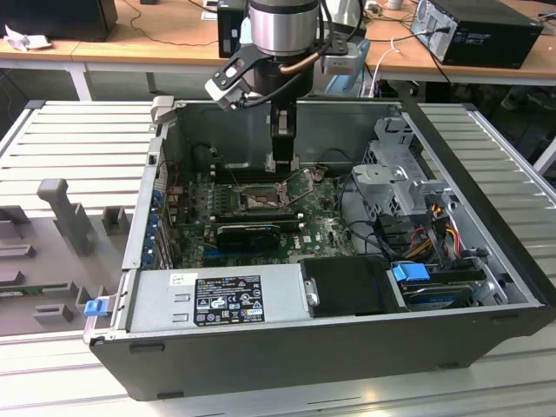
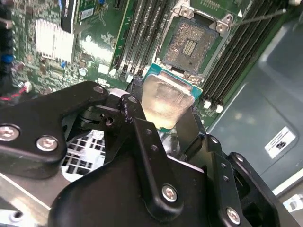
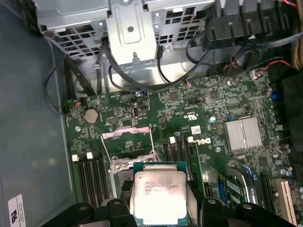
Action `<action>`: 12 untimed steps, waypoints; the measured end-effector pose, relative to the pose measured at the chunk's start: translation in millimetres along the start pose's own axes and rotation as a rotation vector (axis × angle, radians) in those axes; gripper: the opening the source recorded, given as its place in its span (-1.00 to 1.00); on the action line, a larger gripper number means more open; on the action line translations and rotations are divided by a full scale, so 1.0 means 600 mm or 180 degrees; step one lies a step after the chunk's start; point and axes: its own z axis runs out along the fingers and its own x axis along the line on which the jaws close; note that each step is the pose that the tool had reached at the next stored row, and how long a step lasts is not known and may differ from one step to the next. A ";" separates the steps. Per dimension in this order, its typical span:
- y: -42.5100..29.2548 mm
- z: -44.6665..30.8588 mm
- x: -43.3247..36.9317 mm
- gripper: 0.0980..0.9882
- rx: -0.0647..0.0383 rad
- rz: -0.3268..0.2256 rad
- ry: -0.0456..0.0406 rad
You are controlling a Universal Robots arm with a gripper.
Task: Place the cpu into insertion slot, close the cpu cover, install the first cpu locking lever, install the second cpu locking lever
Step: 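Place the cpu into insertion slot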
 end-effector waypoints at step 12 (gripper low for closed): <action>-0.005 0.006 -0.001 -0.04 0.0001 -0.0048 0.0005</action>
